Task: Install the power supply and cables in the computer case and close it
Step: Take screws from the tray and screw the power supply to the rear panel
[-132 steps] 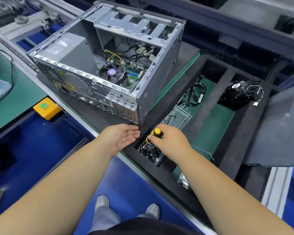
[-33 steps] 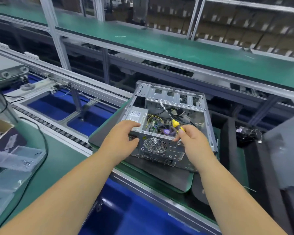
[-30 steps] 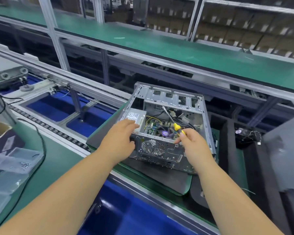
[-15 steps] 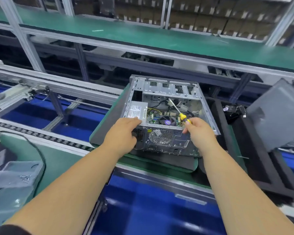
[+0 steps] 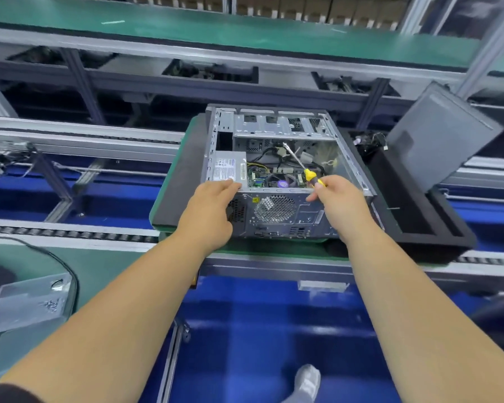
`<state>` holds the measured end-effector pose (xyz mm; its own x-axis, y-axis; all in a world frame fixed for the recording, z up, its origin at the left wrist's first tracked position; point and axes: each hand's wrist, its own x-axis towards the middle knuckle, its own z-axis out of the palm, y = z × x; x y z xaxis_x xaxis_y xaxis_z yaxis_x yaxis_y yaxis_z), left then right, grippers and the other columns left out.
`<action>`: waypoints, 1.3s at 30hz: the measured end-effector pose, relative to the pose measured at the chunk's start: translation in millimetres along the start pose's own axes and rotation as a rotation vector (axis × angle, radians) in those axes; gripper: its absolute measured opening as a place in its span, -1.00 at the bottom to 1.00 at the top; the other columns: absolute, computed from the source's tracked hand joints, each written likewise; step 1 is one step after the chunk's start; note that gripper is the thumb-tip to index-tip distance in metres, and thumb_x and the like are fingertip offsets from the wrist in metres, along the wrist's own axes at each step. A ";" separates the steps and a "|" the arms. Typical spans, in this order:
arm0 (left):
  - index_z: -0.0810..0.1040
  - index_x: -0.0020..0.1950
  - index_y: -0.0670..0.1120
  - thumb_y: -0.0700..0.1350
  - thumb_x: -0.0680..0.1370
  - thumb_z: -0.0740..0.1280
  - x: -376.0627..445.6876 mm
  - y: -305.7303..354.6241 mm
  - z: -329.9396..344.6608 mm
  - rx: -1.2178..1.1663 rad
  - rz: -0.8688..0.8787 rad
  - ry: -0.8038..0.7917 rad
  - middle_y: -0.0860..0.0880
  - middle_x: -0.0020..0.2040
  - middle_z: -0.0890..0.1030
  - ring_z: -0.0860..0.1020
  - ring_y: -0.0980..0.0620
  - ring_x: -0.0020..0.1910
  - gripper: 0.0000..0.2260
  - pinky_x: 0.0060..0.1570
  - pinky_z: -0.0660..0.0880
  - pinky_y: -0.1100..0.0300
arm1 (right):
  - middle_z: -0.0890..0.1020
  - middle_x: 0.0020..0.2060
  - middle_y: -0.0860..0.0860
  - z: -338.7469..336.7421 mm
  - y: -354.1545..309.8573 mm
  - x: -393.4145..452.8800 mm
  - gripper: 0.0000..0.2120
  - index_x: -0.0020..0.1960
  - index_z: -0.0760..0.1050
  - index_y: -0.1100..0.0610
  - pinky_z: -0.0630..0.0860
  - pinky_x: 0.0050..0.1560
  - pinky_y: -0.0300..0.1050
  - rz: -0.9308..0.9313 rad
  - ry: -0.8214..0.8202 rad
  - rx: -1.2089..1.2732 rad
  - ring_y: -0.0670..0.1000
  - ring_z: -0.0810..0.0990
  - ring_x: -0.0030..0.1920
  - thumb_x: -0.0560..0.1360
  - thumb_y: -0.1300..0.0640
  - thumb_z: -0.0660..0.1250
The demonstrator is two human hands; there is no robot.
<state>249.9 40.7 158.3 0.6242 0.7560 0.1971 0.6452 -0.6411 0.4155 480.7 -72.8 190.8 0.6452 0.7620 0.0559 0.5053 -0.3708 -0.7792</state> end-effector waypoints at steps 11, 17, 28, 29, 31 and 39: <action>0.61 0.05 0.04 -0.27 0.50 0.30 -55.0 -0.2 41.6 -0.632 -0.153 0.320 0.16 0.00 0.59 0.50 0.32 0.00 -0.75 0.00 0.33 0.55 | 0.59 -0.33 -0.12 60.7 6.4 -99.8 -0.78 -0.17 0.51 -0.03 0.28 -0.38 -0.13 0.115 0.060 0.261 -0.10 0.42 -0.43 0.61 0.03 0.18; 0.59 0.04 0.04 -0.15 0.63 0.22 -55.2 -5.1 78.9 -1.036 -0.574 -0.055 0.02 0.01 0.67 0.63 0.06 0.00 -0.83 0.03 0.52 0.17 | 0.67 -0.17 -0.02 109.1 24.9 -141.3 -0.77 -0.20 0.45 -0.15 0.40 -0.19 -0.13 0.237 -0.021 0.307 0.03 0.58 -0.10 0.61 0.03 0.18; 0.57 0.10 -0.04 -0.06 0.66 0.20 -28.5 -10.5 115.3 -1.454 -0.898 -0.210 0.07 -0.02 0.70 0.64 0.09 0.03 -0.83 -0.02 0.54 0.24 | 0.66 -0.22 -0.23 151.8 45.9 -148.7 -0.85 -0.11 0.44 -0.08 0.40 -0.26 -0.19 0.421 -0.126 0.337 -0.07 0.61 -0.05 0.61 0.03 0.16; 0.57 0.08 -0.04 -0.06 0.65 0.21 -26.3 -11.2 116.9 -1.465 -0.904 -0.215 0.07 -0.02 0.70 0.63 0.08 0.04 -0.84 -0.03 0.54 0.24 | 0.66 -0.22 -0.21 154.6 47.2 -149.0 -0.85 -0.11 0.44 -0.08 0.42 -0.24 -0.18 0.431 -0.133 0.340 -0.06 0.61 -0.04 0.62 0.03 0.16; 0.58 0.06 -0.04 -0.06 0.64 0.24 -22.6 -12.4 120.1 -1.482 -0.929 -0.223 0.06 -0.05 0.71 0.64 0.09 0.01 -0.86 -0.08 0.54 0.25 | 0.67 -0.22 -0.19 159.2 49.8 -149.1 -0.85 -0.11 0.44 -0.07 0.43 -0.19 -0.14 0.447 -0.148 0.338 -0.05 0.61 -0.03 0.62 0.04 0.16; 0.59 0.02 -0.10 -0.20 0.61 0.27 -12.5 -12.9 124.9 -1.495 -0.986 -0.157 0.02 -0.18 0.71 0.64 0.12 -0.23 -0.89 -0.22 0.54 0.28 | 0.68 -0.20 -0.09 166.9 57.4 -139.1 -0.82 -0.15 0.44 -0.08 0.48 -0.14 -0.11 0.485 -0.197 0.320 0.03 0.63 -0.06 0.61 0.02 0.17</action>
<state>288.8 23.0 39.6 0.3845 0.6710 -0.6339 -0.0809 0.7086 0.7010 324.3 -111.5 34.1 0.6250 0.6414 -0.4449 -0.0364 -0.5454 -0.8374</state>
